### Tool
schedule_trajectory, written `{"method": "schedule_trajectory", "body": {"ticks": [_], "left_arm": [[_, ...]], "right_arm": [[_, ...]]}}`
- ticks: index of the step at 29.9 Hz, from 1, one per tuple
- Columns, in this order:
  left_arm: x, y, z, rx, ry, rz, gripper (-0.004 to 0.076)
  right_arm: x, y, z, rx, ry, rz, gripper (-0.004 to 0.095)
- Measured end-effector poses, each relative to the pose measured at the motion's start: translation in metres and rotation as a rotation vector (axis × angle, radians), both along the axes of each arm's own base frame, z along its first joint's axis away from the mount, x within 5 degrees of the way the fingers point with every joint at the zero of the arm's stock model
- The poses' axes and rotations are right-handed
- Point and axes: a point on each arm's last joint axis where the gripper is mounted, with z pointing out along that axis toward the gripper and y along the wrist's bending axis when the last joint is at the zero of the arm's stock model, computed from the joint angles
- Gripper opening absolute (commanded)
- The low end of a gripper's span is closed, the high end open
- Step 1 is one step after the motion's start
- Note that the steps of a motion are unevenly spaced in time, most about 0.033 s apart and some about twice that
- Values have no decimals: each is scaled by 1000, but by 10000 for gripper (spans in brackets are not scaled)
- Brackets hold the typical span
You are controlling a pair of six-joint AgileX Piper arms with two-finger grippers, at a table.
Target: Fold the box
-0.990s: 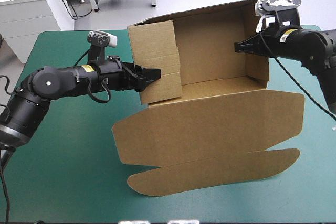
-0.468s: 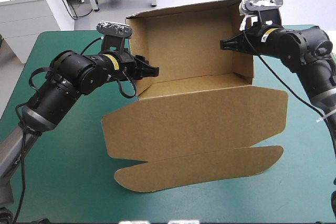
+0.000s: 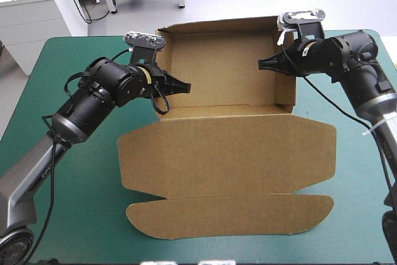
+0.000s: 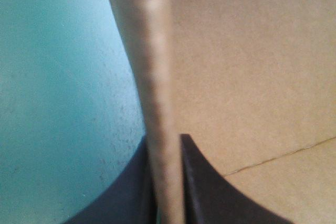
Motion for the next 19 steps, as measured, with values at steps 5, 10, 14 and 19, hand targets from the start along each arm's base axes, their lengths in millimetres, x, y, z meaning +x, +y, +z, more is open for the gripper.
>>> {"method": "schedule_trajectory", "body": {"ticks": [5, 10, 14, 19], "left_arm": [[7, -6, -23, 79, 111, -10, -6], [16, -12, -46, 146, 196, -20, -6], [25, -17, -65, 184, 240, -19, -6], [36, -20, -87, 198, 304, -7, -6]], "right_arm": [[15, 5, -31, -32, 164, 6, -18], [33, 11, -65, -58, 291, 8, -17], [45, 14, -85, -73, 345, 8, -19], [54, 17, -104, -87, 398, 8, -19]]}}
